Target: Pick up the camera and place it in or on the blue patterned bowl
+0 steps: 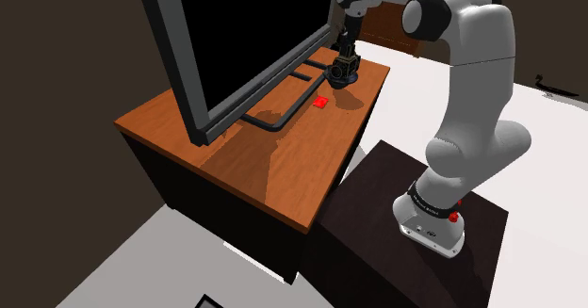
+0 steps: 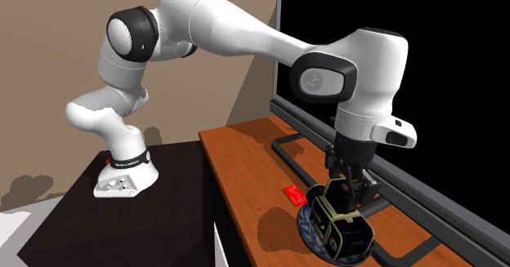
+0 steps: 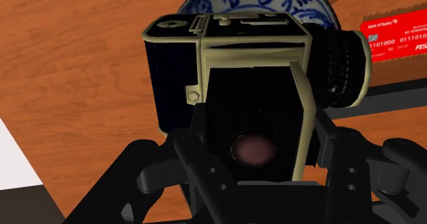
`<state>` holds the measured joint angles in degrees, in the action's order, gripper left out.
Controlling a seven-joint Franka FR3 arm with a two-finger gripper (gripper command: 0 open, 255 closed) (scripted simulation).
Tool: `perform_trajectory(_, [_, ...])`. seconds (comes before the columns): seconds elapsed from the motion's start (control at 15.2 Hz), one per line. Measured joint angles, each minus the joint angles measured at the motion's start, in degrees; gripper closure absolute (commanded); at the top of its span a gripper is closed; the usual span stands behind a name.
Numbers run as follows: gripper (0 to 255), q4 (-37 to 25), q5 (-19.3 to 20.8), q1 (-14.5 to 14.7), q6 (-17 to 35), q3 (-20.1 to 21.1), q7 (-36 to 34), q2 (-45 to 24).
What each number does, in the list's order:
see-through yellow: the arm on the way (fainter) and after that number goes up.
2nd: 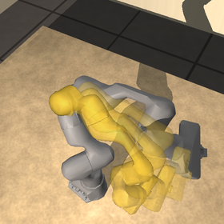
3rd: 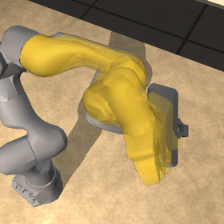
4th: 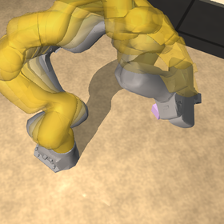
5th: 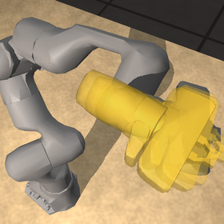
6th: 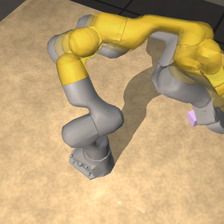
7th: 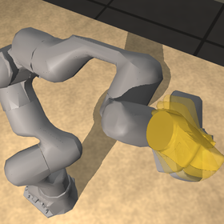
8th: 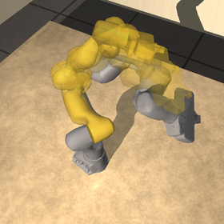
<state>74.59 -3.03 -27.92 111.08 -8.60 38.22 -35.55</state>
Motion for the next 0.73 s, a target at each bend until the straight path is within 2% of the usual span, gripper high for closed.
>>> perform_trajectory(0.07, [0,0.0,0.0,0.0,0.0,0.0,0.0,0.0])
perform_trajectory(0.46, [0,-0.1,0.0,0.0,0.0,0.0,0.0,0.0])
perform_trajectory(0.73, [0,-4.0,0.1,0.0,-4.6,-0.1,-0.2,0.9])
